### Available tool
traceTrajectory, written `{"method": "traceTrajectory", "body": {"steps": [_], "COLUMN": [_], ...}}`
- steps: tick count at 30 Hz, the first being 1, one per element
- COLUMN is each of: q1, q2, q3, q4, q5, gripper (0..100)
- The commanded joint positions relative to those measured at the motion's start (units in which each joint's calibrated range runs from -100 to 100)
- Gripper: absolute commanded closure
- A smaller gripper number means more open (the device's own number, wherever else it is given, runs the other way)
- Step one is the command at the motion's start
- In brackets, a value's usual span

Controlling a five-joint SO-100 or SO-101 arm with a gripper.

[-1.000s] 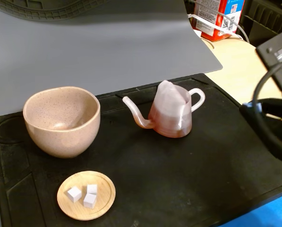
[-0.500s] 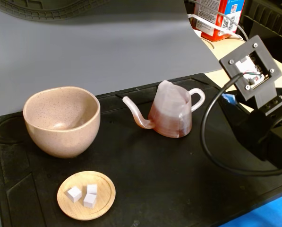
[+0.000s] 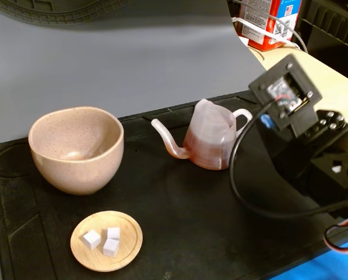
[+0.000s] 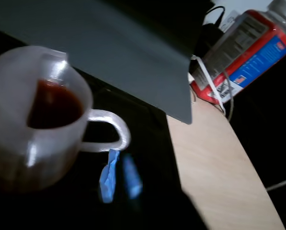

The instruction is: Pick up a kettle and pour liquid into a cup.

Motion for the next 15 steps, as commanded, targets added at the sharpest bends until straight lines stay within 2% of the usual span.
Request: {"method": "traceTrajectory", "body": {"steps": [1, 10, 15], "q1": [-1.3, -1.1, -0.7], "q2": [1.0, 2.7, 2.7], "q3": [-2.9, -6.1, -6.2], "q4": [-0.8, -0.9, -0.7], "q5": [0.3, 0.3, 2.8], "gripper": [88, 88, 87]}}
